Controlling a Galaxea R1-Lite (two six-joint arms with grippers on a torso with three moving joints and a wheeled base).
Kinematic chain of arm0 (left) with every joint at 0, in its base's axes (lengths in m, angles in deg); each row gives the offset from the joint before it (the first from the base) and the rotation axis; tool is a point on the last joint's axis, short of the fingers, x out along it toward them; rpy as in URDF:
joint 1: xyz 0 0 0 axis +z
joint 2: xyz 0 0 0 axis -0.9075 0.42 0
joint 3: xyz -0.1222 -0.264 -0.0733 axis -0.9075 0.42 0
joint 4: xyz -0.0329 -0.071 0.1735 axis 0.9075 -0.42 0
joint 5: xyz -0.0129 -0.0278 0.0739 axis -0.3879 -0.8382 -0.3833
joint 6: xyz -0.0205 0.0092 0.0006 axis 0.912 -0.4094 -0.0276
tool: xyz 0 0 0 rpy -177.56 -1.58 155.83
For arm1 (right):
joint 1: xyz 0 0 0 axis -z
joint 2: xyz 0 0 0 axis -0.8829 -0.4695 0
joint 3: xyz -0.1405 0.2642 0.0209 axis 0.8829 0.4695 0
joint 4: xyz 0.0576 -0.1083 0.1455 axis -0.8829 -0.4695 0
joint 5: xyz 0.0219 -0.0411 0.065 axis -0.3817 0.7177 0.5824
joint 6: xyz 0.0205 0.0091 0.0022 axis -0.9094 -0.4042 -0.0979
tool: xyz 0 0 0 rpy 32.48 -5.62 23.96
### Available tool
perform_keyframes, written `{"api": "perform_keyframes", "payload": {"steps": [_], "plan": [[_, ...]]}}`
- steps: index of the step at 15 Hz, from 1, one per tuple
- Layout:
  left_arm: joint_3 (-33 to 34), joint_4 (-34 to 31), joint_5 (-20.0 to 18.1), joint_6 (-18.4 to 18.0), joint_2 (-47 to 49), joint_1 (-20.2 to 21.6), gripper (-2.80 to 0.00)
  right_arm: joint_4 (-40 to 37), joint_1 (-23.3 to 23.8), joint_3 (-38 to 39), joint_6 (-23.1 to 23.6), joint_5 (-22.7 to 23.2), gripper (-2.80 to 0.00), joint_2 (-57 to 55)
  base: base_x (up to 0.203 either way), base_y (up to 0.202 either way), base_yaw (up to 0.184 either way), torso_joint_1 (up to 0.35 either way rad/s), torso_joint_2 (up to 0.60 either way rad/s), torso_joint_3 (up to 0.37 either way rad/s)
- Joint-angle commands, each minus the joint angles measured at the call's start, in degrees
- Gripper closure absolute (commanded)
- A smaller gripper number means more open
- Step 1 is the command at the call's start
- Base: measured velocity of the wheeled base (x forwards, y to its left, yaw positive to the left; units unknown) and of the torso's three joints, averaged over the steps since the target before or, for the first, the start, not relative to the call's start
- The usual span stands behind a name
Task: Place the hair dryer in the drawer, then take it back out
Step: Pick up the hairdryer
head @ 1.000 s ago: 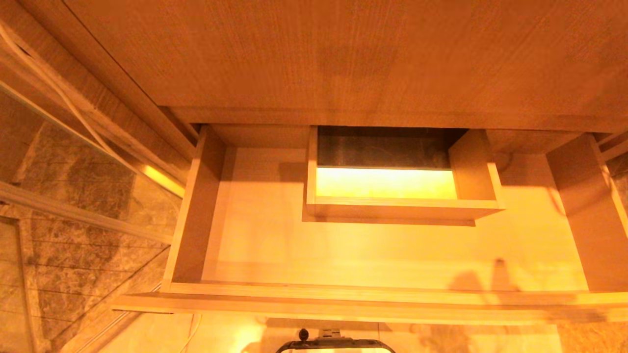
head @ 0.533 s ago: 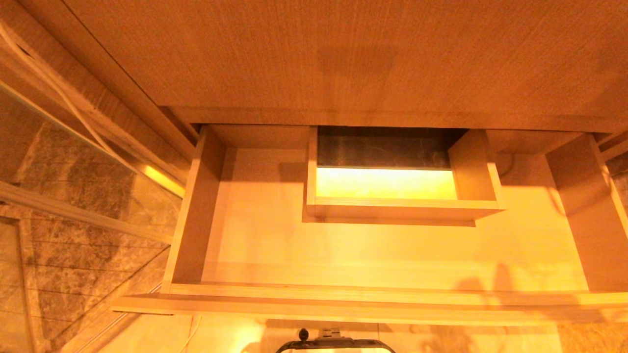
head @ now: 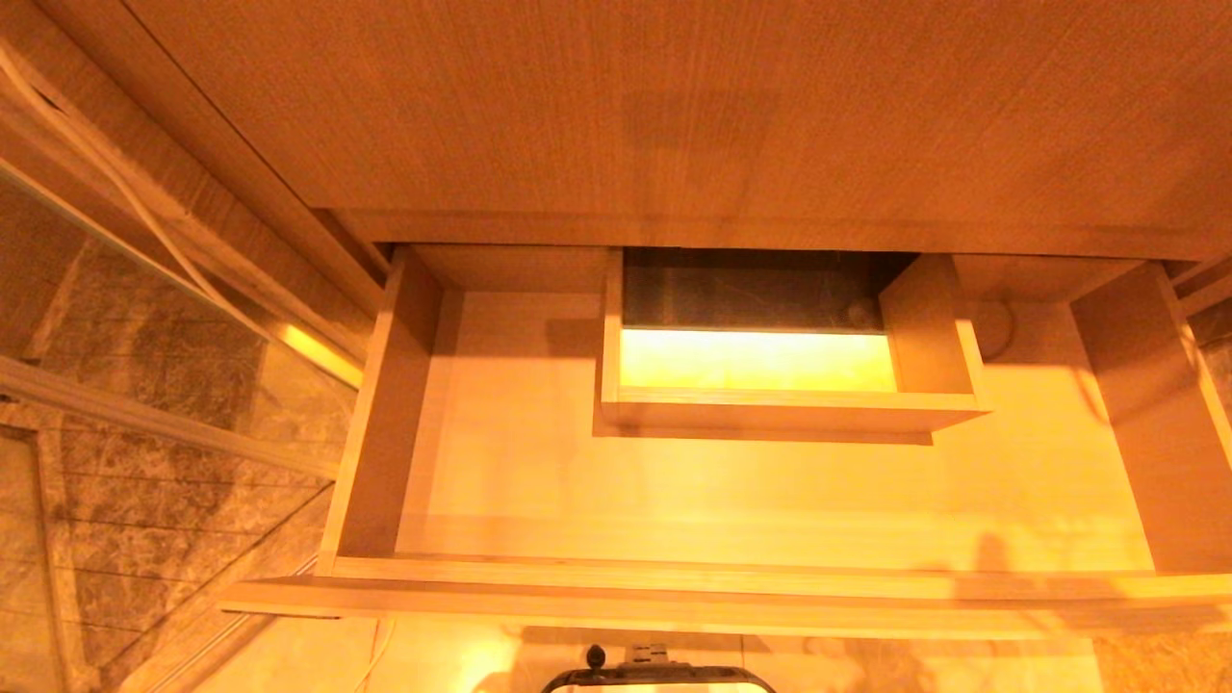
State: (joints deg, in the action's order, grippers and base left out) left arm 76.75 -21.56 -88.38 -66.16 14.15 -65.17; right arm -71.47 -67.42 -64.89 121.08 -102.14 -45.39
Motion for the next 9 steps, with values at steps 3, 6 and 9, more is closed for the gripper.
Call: {"api": "perform_keyframes", "payload": {"steps": [3,6,9], "plan": [[0.09,0.01,0.01,0.00,0.00,0.00,0.00,2.03,-0.02,0.47,0.30,0.07,0.00,0.61,0.000,0.000,0.000,0.000,0.00,0.000],[0.09,0.01,0.01,0.00,0.00,0.00,0.00,2.98,0.15,0.16,0.71,0.15,0.00,0.66,0.000,0.000,0.000,0.022,-0.03,-0.007],[0.09,0.01,0.01,0.00,0.00,0.00,0.00,3.60,0.24,0.55,0.73,0.15,0.00,1.05,0.000,0.000,0.000,0.211,-0.38,-0.160]]}}
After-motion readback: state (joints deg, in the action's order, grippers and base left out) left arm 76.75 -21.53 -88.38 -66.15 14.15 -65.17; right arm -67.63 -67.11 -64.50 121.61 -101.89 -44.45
